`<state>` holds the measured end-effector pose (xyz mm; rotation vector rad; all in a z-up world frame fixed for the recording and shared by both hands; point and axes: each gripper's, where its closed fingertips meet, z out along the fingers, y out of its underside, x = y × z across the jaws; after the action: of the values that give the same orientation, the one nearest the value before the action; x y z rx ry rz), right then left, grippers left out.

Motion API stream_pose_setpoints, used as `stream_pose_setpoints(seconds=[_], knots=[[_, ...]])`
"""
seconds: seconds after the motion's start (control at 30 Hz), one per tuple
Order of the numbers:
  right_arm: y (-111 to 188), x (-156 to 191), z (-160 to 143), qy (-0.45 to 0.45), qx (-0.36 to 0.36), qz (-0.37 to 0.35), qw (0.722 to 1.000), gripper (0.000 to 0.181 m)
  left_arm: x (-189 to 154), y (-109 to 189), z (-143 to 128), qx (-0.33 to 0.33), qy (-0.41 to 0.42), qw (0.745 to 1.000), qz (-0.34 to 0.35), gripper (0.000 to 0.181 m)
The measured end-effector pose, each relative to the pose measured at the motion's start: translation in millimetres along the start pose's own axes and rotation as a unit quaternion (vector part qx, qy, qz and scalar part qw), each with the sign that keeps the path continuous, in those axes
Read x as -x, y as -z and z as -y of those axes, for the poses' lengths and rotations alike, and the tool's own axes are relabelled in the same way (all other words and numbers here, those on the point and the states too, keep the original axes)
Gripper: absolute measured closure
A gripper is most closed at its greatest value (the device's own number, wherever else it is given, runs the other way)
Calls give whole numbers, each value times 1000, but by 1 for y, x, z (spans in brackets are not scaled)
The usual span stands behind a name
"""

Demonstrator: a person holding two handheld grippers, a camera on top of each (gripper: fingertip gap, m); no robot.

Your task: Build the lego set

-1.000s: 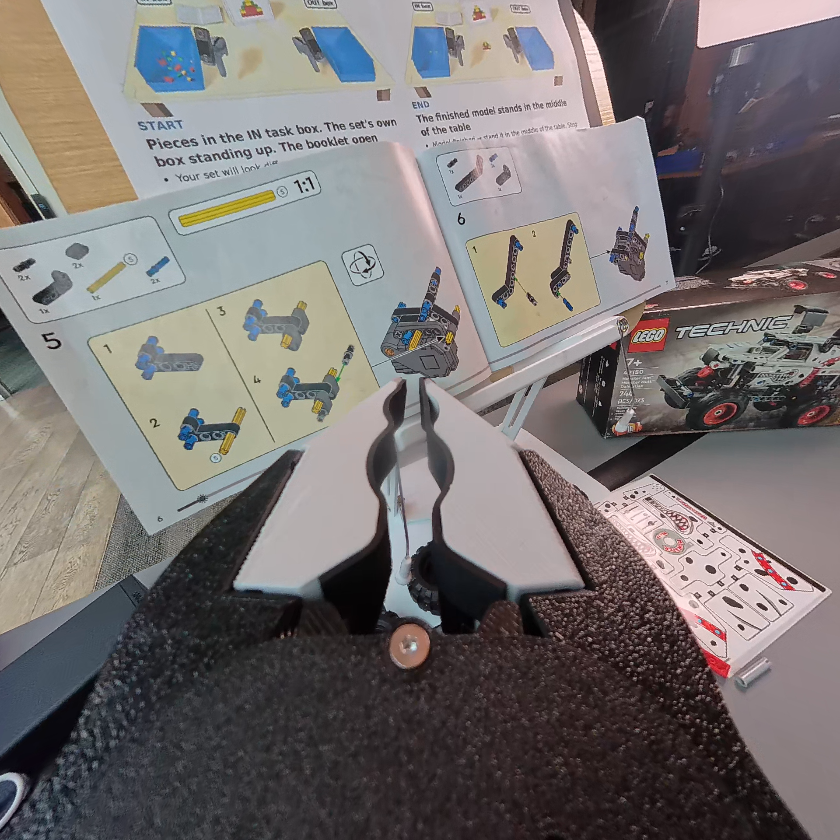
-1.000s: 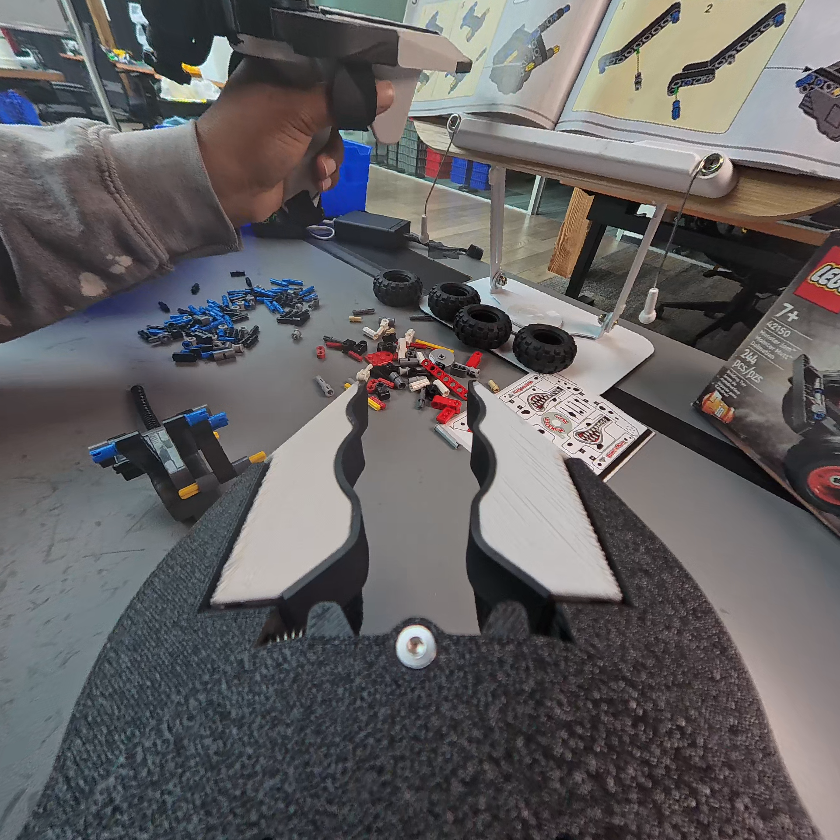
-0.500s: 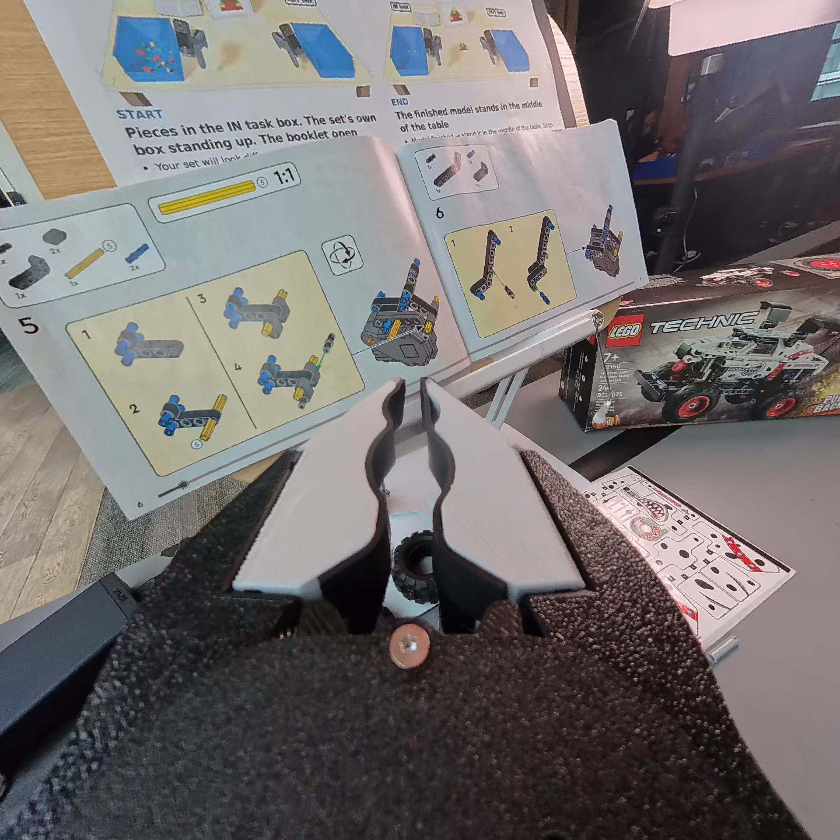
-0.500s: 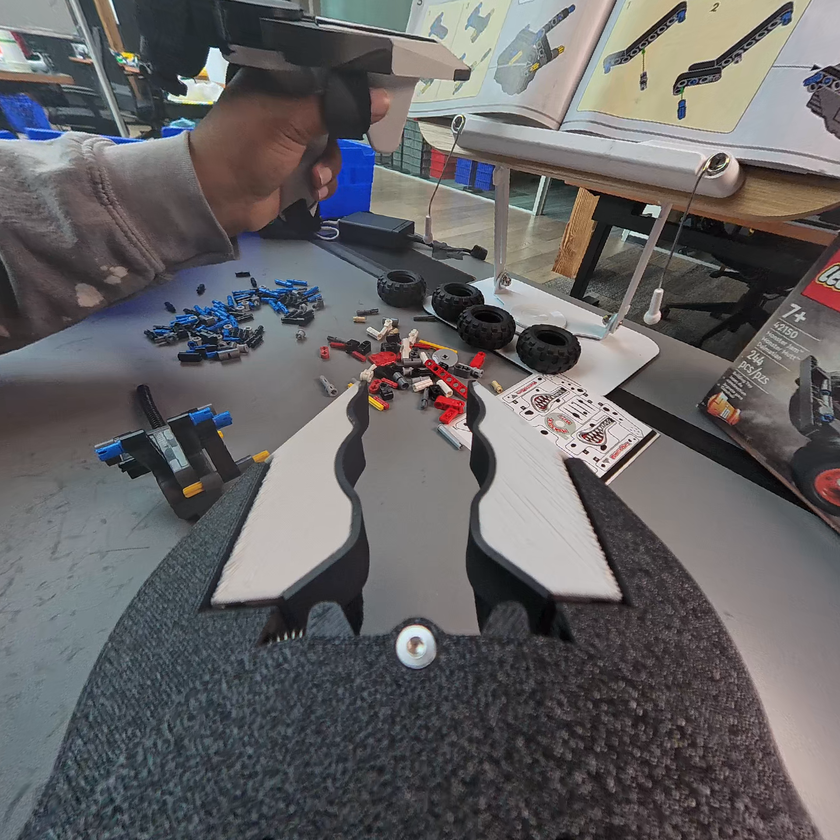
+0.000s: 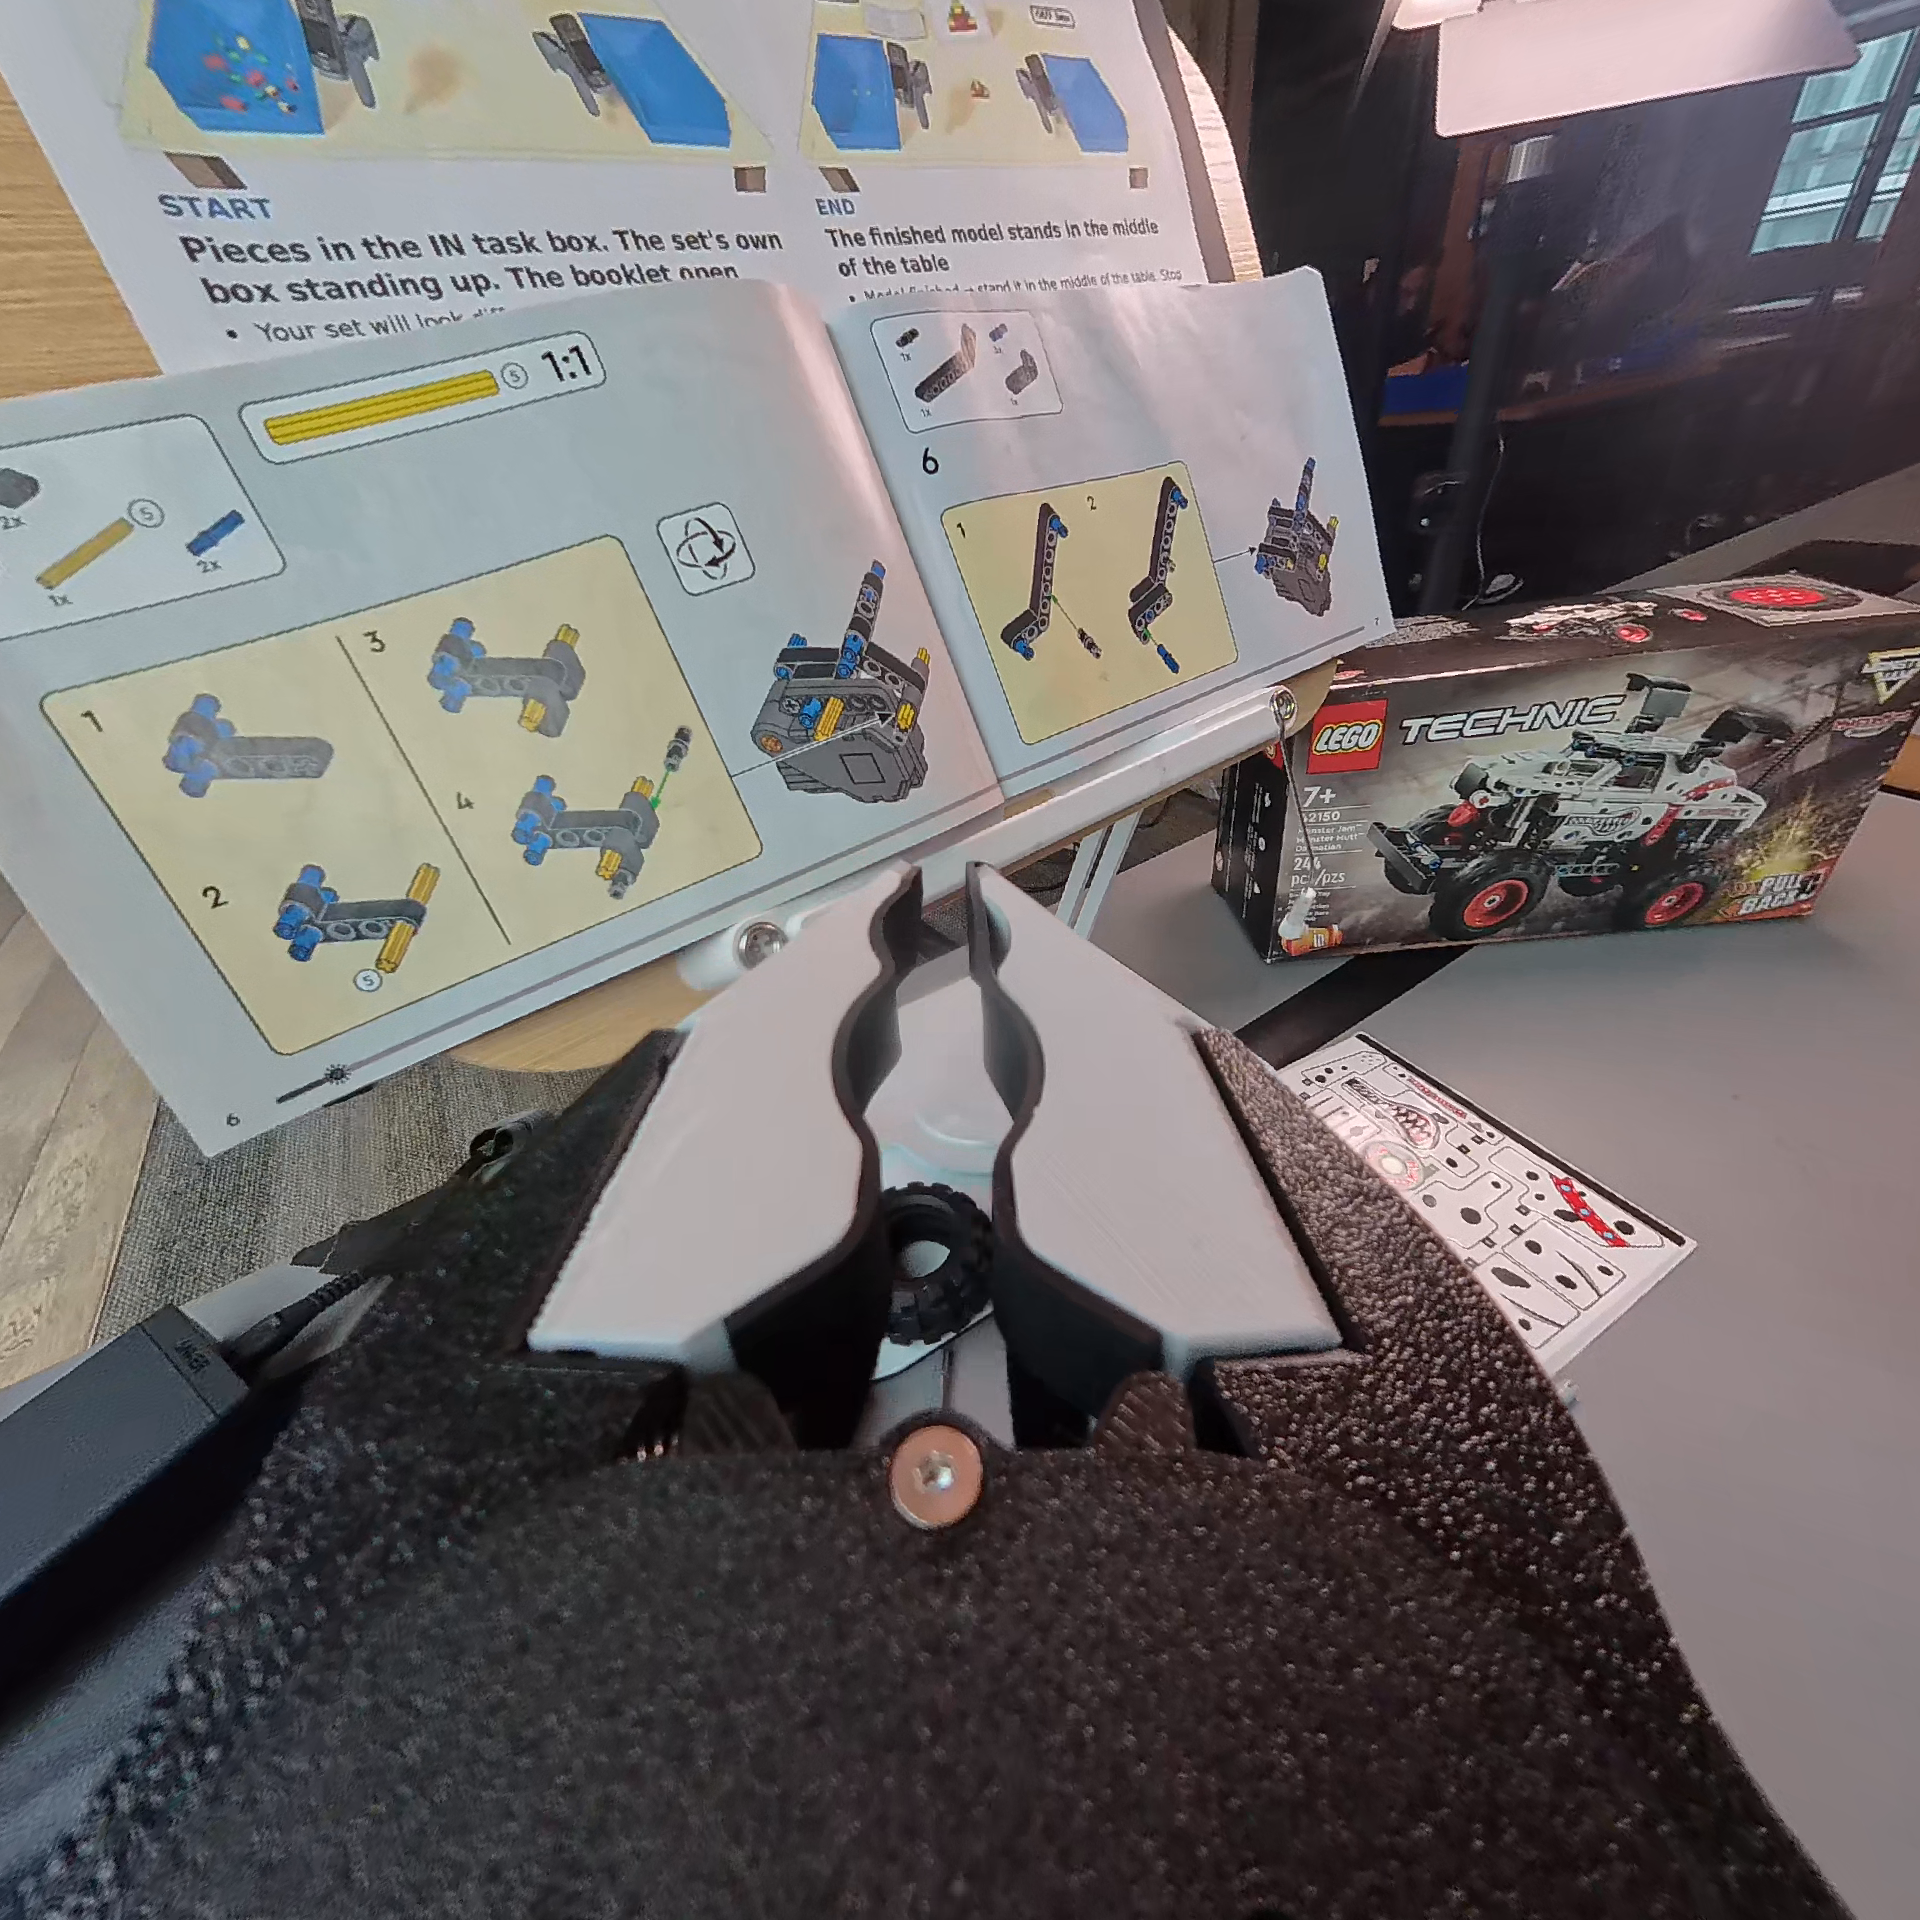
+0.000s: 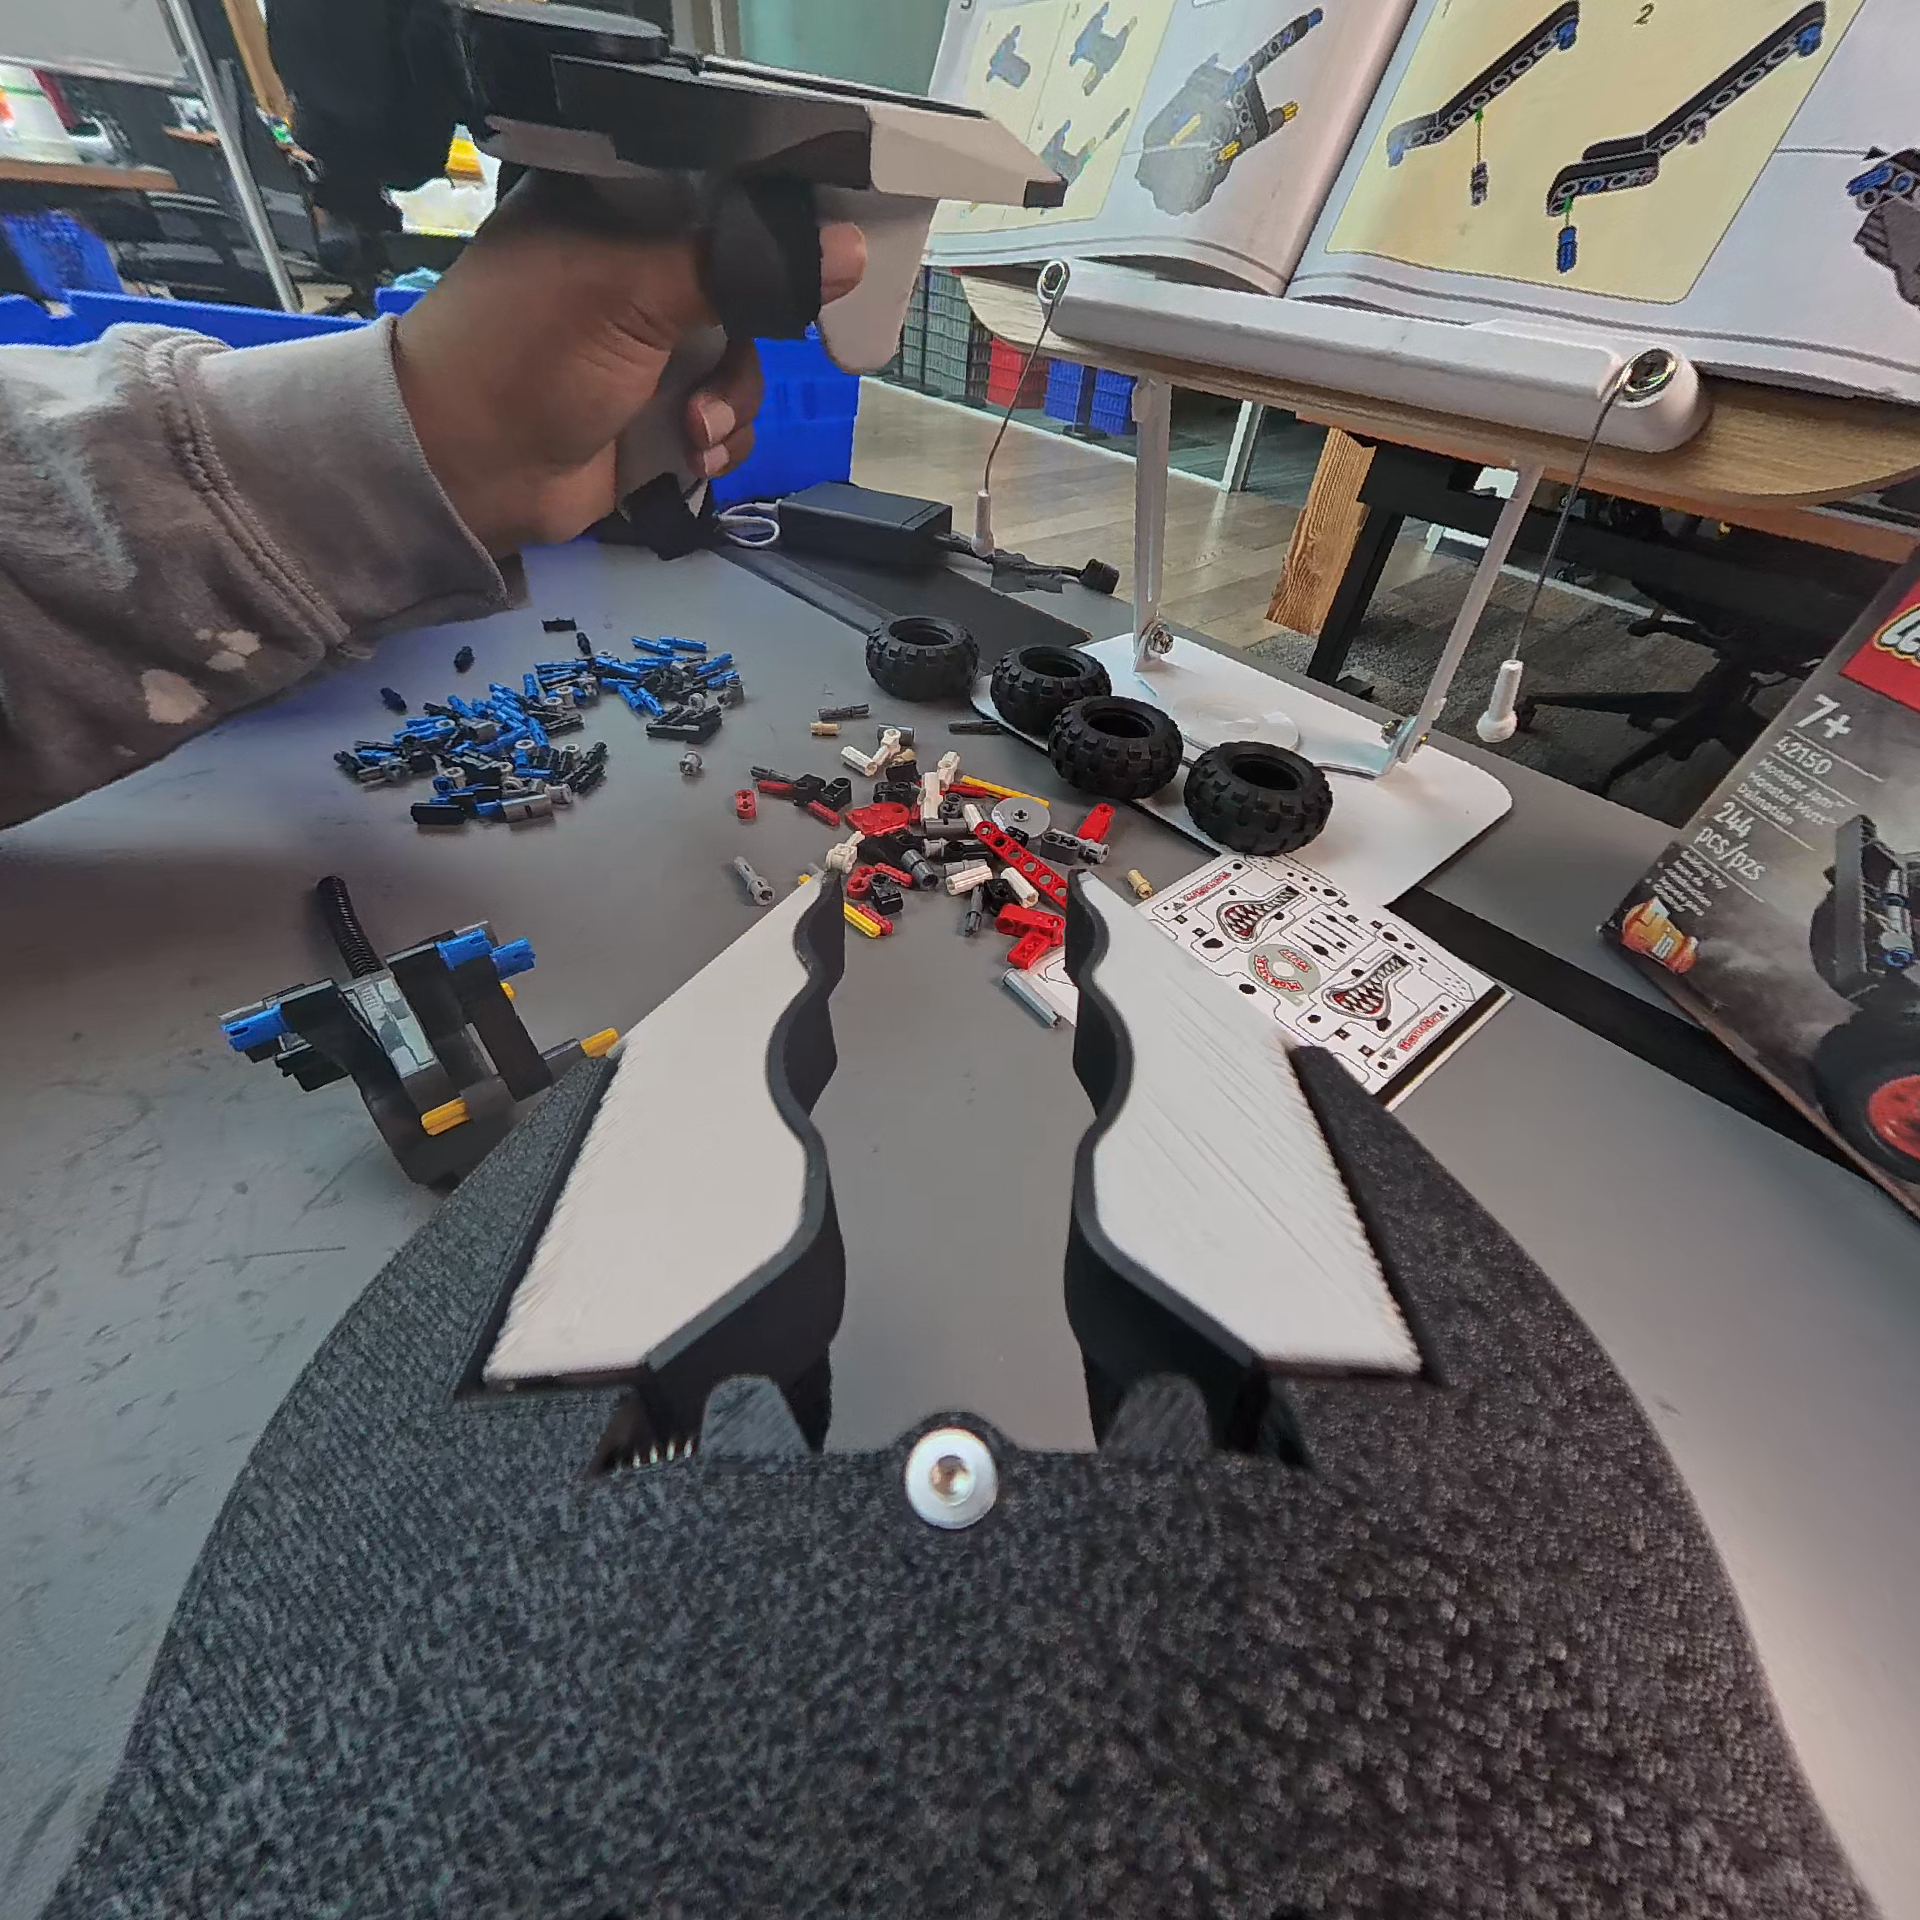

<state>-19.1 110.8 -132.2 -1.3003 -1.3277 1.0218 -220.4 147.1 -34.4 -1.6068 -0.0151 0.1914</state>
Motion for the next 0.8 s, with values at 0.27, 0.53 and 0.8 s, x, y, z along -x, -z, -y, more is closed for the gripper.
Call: stream_pose_setpoints(seconds=[0.27, 0.53, 0.8], knots=[[0, 1, 0, 0, -1, 3, 1000, 139, -29, 14, -1, 10, 10, 997, -72, 168], [1, 1, 0, -1, -2, 6, 1000, 140, -63, 38, -10, 36, -37, 988, -145, 158], [4, 3, -1, 7, -1, 13, 1000, 140, -65, 51, -16, 37, -5, 989, -145, 154]])
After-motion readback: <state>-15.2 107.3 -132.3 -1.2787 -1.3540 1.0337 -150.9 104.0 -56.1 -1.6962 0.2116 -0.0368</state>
